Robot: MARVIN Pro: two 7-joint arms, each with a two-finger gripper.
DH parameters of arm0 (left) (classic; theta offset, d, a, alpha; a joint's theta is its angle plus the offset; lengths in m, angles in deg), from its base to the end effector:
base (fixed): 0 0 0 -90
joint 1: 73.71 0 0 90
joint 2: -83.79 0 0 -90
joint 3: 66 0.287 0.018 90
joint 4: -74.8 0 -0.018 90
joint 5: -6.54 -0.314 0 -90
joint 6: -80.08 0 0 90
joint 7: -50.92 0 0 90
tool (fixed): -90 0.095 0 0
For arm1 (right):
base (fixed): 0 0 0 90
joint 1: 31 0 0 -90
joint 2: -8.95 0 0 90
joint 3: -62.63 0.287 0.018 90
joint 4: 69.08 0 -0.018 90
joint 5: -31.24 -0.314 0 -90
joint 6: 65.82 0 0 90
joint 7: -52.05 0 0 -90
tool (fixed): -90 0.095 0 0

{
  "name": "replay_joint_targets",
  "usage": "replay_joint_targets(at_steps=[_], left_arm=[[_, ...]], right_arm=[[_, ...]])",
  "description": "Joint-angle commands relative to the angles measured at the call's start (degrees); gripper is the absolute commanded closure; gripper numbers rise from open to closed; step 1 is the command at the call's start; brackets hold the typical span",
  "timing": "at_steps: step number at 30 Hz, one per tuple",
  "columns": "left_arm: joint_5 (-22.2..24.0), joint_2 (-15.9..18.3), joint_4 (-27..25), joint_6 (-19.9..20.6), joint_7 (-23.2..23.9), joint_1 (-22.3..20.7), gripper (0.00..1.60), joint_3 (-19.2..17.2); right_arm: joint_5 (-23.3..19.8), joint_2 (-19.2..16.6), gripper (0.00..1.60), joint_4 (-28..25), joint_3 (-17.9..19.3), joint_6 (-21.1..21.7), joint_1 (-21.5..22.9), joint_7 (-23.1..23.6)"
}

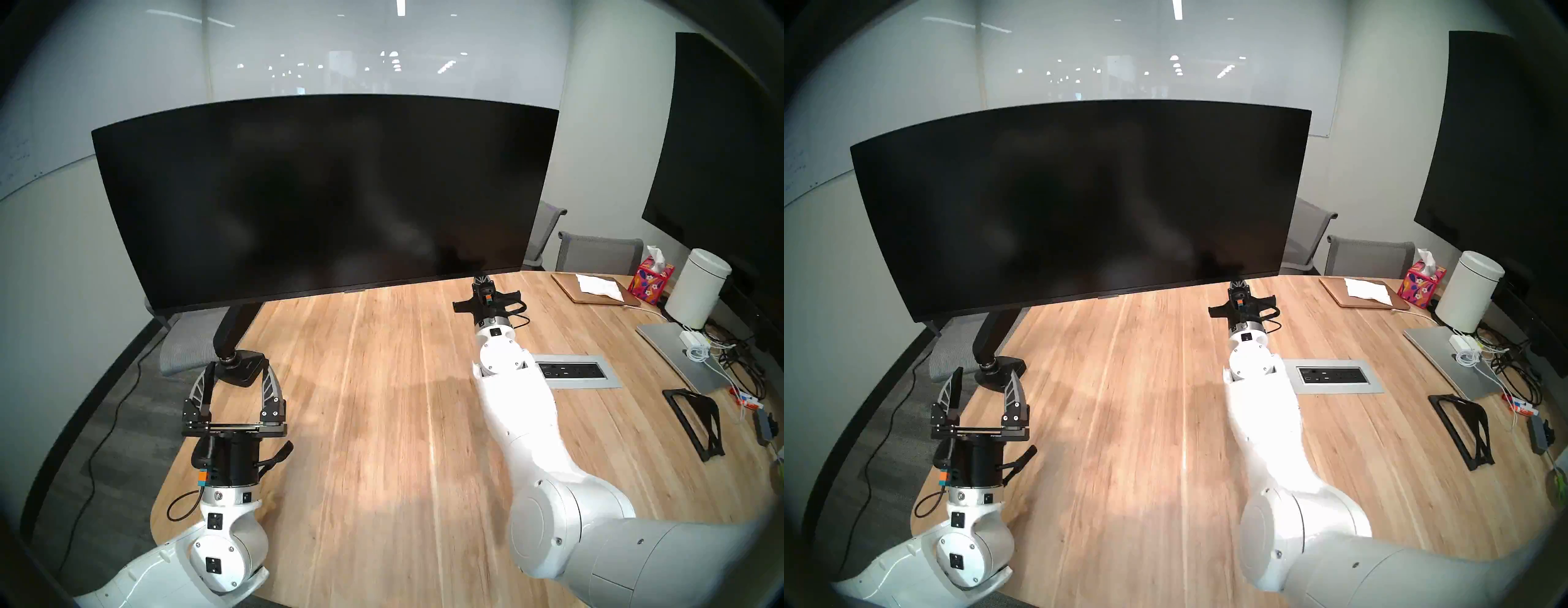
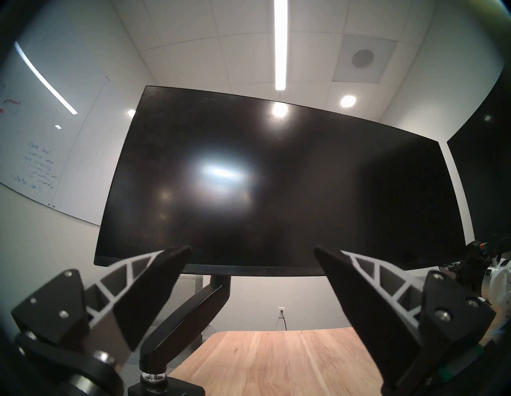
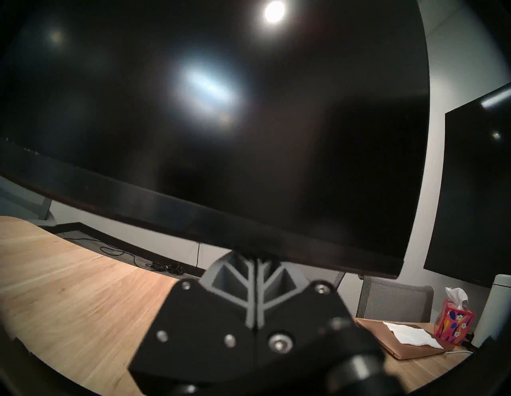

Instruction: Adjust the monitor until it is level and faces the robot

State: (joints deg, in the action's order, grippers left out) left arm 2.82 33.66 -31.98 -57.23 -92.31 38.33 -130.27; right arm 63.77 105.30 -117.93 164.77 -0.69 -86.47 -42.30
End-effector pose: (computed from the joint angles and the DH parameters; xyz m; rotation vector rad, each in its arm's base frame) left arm 0.2536 0.0361 -0.2920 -1.4540 -0.0942 -2.7337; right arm 0.5751 0.0048 -0.2577 1.6927 0.2894 2.2854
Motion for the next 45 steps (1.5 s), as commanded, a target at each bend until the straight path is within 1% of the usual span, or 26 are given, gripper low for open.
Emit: replay_joint_targets(at_steps=[1, 22, 37, 45], left_arm=[[-0.1, -0.1, -0.7, -0.2, -0.1, -0.1, 0.0, -0.1], [-0.1, -0.1, -0.7, -0.2, -0.1, 0.0, 0.0, -0.1], [-0.1, -0.1, -0.8, -0.2, -0.1, 0.0, 0.0, -0.1], [-0.1, -0.1, -0.8, -0.2, -0.1, 0.0, 0.0, -0.1]], right_arm=[[0.1, 0.9, 1.6, -3.2, -1.3, -1.7, 3.6, 0.1], [0.2, 1.1, 1.6, -4.2, -0.9, -1.5, 1.6, 0.6], [-0.5, 1.6, 1.6, -7.5, -0.6, -0.5, -1.0, 2.0], [-1.2, 1.8, 1.6, -9.8, -0.4, 0.8, -2.9, 3.5]])
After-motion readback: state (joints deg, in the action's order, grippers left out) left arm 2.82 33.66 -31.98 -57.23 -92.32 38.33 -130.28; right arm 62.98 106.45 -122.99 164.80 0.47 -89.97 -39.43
